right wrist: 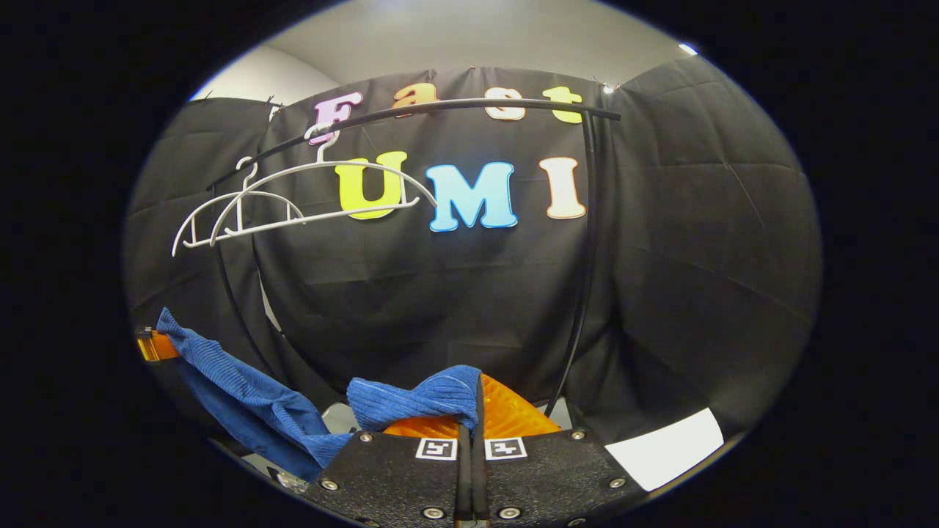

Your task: Grasp the clothes on the hanger with both hands and then place them into the laundry hamper below.

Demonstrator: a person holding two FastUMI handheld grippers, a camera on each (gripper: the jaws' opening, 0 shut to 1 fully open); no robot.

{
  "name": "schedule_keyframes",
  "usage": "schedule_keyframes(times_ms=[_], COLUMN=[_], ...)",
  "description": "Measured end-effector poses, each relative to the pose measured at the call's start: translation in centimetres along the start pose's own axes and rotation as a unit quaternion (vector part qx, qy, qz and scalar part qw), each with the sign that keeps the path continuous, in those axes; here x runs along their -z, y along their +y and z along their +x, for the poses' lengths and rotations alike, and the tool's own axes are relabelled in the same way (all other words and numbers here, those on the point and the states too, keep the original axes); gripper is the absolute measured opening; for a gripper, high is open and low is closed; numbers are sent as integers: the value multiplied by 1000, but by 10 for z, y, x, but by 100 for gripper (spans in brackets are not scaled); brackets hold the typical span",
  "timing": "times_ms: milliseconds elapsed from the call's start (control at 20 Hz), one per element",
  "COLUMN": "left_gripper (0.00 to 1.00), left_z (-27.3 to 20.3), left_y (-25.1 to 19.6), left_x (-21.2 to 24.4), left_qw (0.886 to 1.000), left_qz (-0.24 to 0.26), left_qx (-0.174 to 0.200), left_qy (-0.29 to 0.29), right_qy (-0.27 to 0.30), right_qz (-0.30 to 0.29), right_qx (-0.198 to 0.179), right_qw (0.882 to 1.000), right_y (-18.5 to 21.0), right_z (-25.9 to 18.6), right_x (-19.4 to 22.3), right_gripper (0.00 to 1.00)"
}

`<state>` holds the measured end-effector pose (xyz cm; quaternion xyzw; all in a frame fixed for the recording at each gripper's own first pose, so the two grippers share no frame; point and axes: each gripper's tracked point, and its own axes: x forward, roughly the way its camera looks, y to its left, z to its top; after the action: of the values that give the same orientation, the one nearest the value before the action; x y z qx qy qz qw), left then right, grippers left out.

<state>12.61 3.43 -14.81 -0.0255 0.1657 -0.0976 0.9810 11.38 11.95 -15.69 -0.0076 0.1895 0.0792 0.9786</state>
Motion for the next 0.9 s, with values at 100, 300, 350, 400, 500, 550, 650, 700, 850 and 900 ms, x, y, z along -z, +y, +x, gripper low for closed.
schedule_keyframes(times_ms=[100, 300, 350, 400, 500, 550, 650, 700, 850, 900], left_gripper=[2, 0, 0, 0, 0, 0, 0, 0, 3, 1], left_z=[7, 13, 16, 22, 30, 32, 38, 44, 55, 59], left_y=[-3, -6, -8, -10, -12, -11, -13, -14, -14, -12], left_x=[11, 40, 49, 60, 81, 92, 116, 128, 165, 176], left_qw=[1000, 997, 997, 996, 995, 994, 993, 992, 989, 988], left_qz=[15, 36, 37, 36, 32, 32, 33, 31, 25, 23], left_qx=[24, 56, 65, 71, 82, 83, 83, 83, 80, 76], left_qy=[5, 25, 31, 38, 53, 60, 80, 91, 123, 133], right_qy=[3, 28, 38, 52, 81, 94, 115, 127, 161, 174], right_qz=[10, 19, 17, 19, 17, 13, 11, 13, 21, 22], right_qx=[15, 35, 40, 43, 46, 47, 47, 45, 40, 39], right_qw=[1000, 999, 998, 998, 996, 994, 992, 991, 986, 984], right_y=[6, 17, 18, 19, 22, 23, 25, 26, 30, 31], right_z=[-5, -3, -1, 1, 4, 6, 15, 20, 34, 38], right_x=[10, 40, 50, 62, 86, 98, 121, 132, 168, 180], right_gripper=[0, 0, 0, 0, 0, 0, 0, 0, 0, 0])
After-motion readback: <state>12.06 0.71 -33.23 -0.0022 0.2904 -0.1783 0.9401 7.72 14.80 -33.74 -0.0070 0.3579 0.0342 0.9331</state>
